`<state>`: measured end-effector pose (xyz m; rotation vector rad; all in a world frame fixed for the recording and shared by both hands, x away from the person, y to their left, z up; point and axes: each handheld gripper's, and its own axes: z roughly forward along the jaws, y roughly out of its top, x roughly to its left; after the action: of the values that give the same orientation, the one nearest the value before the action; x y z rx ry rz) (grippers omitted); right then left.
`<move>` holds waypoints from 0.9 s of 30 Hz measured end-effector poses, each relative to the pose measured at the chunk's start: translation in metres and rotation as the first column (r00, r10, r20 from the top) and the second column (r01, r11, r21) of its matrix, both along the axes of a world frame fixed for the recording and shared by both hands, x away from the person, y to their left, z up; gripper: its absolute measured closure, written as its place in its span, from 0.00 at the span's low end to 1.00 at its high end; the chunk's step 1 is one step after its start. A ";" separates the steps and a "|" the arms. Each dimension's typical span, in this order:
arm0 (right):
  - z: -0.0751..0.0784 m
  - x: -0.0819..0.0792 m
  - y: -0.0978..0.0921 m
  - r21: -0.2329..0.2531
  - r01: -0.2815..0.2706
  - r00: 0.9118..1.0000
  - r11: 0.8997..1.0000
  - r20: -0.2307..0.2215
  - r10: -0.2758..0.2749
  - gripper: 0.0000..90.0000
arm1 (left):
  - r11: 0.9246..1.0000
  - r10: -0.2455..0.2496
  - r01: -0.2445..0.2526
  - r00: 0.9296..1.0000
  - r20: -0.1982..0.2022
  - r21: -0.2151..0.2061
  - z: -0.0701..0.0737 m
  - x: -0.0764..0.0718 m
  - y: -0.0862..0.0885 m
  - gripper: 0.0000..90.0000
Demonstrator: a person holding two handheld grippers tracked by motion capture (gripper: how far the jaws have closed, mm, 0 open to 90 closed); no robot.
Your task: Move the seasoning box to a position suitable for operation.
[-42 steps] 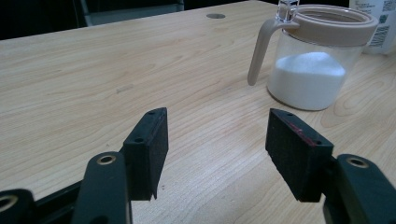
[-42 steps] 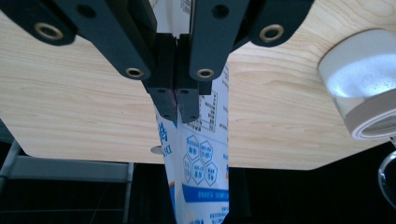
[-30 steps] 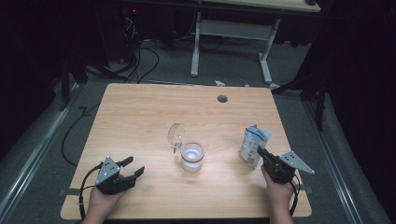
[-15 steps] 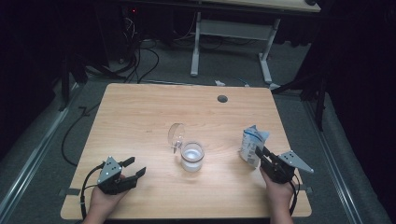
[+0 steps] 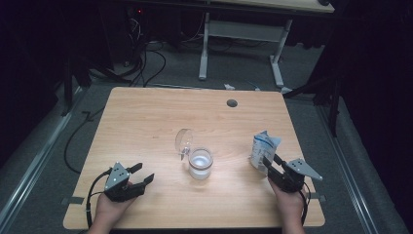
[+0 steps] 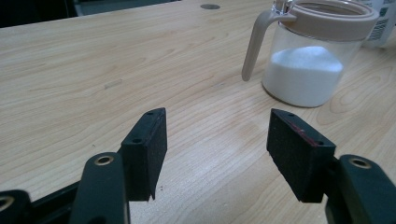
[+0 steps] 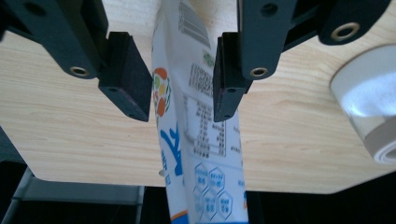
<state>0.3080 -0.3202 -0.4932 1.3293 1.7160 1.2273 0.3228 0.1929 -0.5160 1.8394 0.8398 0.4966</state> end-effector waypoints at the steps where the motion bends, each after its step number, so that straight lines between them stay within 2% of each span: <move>1: -0.001 -0.002 0.001 -0.011 0.000 1.000 1.000 -0.003 0.000 0.62 | 1.000 -0.001 0.001 1.000 -0.001 0.000 0.000 0.001 -0.001 0.43; 3: -0.002 -0.006 0.002 -0.037 0.009 1.000 0.999 -0.007 -0.009 0.61 | 1.000 0.001 -0.001 1.000 -0.005 0.005 0.000 0.002 -0.002 0.43; 7: -0.004 -0.017 0.002 -0.056 0.025 1.000 0.998 -0.014 -0.026 0.60 | 1.000 0.009 -0.009 1.000 -0.008 0.012 -0.001 0.004 -0.005 0.43; 10: -0.008 -0.026 0.002 -0.060 0.029 0.999 0.998 -0.020 -0.030 0.60 | 0.999 0.017 -0.016 1.000 -0.019 0.031 -0.001 0.006 -0.008 0.43; 17: -0.010 -0.048 0.007 -0.074 0.023 0.999 0.997 -0.031 -0.025 0.63 | 1.000 0.017 -0.016 0.999 -0.041 0.025 0.000 0.008 -0.013 0.42; 23: -0.007 -0.052 0.021 -0.108 -0.038 0.999 0.993 -0.018 0.037 0.70 | 1.000 0.017 -0.015 0.998 -0.058 0.025 0.000 0.010 -0.016 0.41; 27: -0.011 -0.047 0.032 -0.125 -0.098 0.994 0.987 -0.052 0.092 0.70 | 1.000 0.003 -0.002 0.998 -0.066 0.027 0.002 0.009 -0.020 0.42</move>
<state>0.2615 -0.2879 -0.5038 1.2212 1.8763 1.1264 0.3318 0.1734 -0.5142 1.8879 0.8835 0.4529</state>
